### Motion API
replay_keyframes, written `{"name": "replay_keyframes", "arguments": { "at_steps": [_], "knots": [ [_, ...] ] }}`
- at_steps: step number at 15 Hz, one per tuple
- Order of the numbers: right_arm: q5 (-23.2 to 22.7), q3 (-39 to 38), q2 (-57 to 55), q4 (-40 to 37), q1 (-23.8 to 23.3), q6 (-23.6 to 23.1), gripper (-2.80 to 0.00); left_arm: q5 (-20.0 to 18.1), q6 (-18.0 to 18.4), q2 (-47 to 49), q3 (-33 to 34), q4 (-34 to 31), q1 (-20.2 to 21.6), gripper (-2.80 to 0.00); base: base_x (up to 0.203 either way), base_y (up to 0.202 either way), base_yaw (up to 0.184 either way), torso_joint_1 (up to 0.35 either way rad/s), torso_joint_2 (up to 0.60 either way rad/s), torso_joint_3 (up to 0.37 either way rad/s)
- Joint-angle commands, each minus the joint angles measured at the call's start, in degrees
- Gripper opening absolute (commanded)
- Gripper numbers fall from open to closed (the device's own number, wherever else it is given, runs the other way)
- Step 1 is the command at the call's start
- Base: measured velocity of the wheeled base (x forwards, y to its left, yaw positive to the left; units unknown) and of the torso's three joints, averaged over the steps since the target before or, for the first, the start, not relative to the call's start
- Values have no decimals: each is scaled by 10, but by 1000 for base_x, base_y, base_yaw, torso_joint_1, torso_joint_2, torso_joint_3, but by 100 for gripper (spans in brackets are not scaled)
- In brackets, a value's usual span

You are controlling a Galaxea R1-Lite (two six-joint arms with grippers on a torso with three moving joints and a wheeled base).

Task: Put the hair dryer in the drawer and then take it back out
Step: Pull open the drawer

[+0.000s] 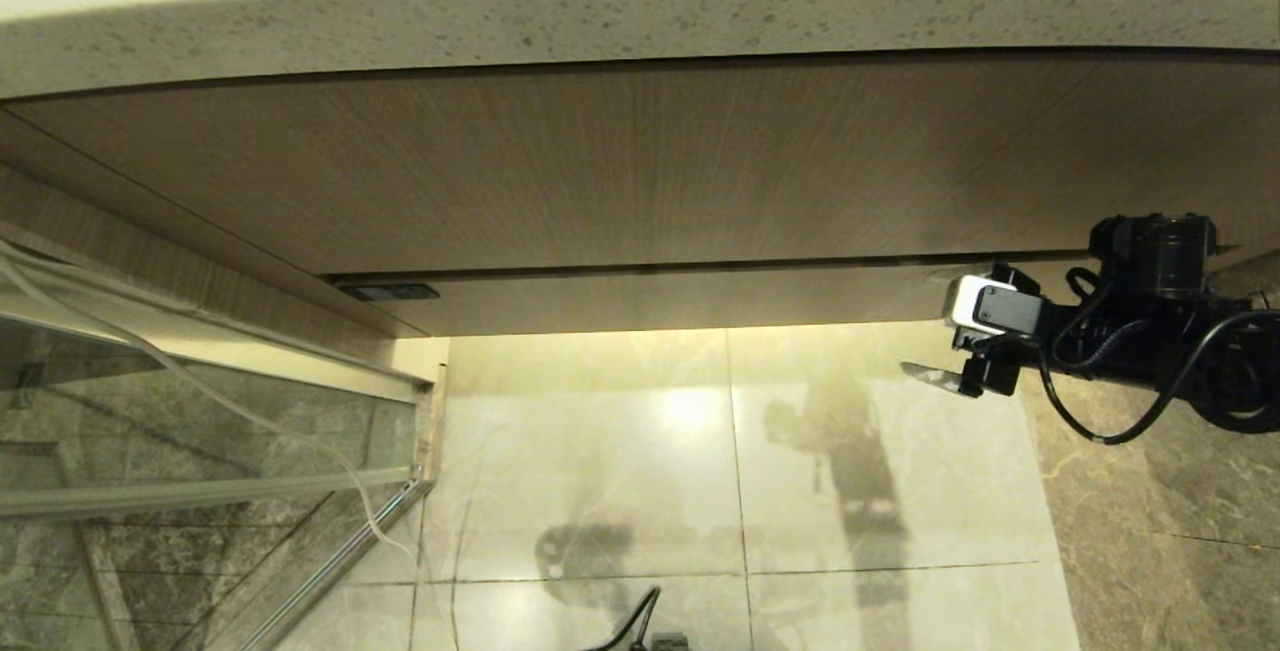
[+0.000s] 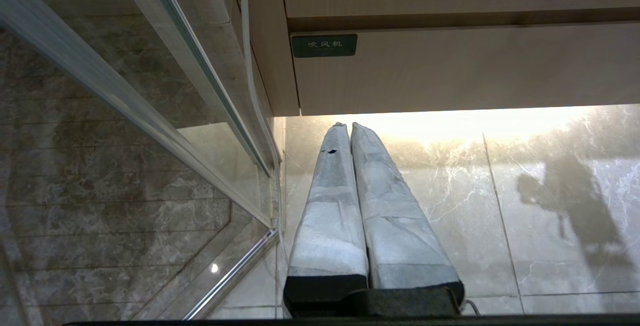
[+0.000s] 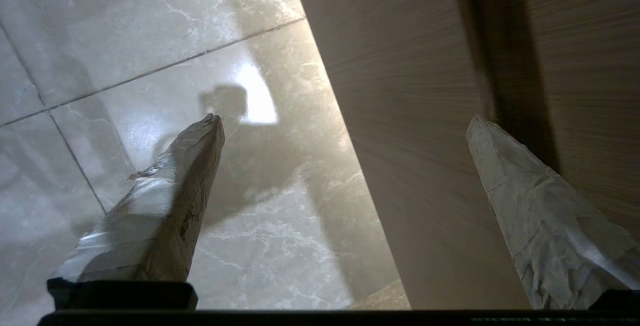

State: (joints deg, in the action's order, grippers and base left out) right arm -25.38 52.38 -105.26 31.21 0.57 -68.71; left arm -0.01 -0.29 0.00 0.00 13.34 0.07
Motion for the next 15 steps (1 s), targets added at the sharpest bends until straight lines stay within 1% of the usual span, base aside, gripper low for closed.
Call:
{"name": "replay_keyframes", "arguments": {
  "at_steps": [1, 4, 7, 15],
  "knots": [
    [-2, -1, 13, 3, 0, -2, 0, -1, 0, 0, 23, 1, 0, -280, 0, 0, 0, 0, 0, 0],
    [-1, 5, 4, 4, 0, -1, 0, 0, -1, 0, 23, 1, 0, -280, 0, 0, 0, 0, 0, 0],
    [-1, 17, -8, 8, 5, 13, 0, 0, 0, 0, 23, 1, 0, -280, 0, 0, 0, 0, 0, 0],
    [-1, 58, -51, 8, 7, 16, 0, 0, -1, 0, 23, 1, 0, -280, 0, 0, 0, 0, 0, 0]
  ]
}}
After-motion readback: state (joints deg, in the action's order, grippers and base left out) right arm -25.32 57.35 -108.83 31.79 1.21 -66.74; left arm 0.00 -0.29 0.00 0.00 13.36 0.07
